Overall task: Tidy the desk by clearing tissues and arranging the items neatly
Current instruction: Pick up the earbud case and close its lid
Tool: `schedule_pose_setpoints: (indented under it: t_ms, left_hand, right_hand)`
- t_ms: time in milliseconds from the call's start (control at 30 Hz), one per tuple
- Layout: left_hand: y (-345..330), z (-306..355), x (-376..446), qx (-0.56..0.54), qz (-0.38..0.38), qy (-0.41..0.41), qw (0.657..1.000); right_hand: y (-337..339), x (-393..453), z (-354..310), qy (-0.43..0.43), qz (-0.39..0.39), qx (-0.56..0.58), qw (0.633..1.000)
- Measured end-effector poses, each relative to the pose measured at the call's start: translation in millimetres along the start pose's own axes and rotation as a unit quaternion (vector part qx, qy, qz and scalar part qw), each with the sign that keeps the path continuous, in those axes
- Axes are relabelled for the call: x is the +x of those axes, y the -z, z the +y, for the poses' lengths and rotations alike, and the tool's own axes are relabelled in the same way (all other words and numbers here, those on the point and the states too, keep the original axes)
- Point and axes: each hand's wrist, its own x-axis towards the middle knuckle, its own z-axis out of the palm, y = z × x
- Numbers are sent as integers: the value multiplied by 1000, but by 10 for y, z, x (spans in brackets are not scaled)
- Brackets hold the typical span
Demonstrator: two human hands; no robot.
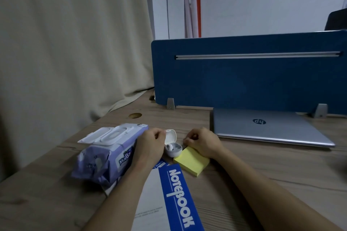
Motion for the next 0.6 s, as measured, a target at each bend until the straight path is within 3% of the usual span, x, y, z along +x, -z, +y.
schedule_pose_setpoints:
  t_ms: [167,433,600]
  left_hand:
    - [-30,-13,17,-12,-11,4,1000]
    - [-49,48,-44,-69,-51,-2,996]
    - [-57,80,-100,-117,-97,6,988]
  right_hand:
    - [-4,-14,54,17,45,71,996]
    - [102,-286,42,65,129,237,961]
    - [207,-498,83,60,178,226,956]
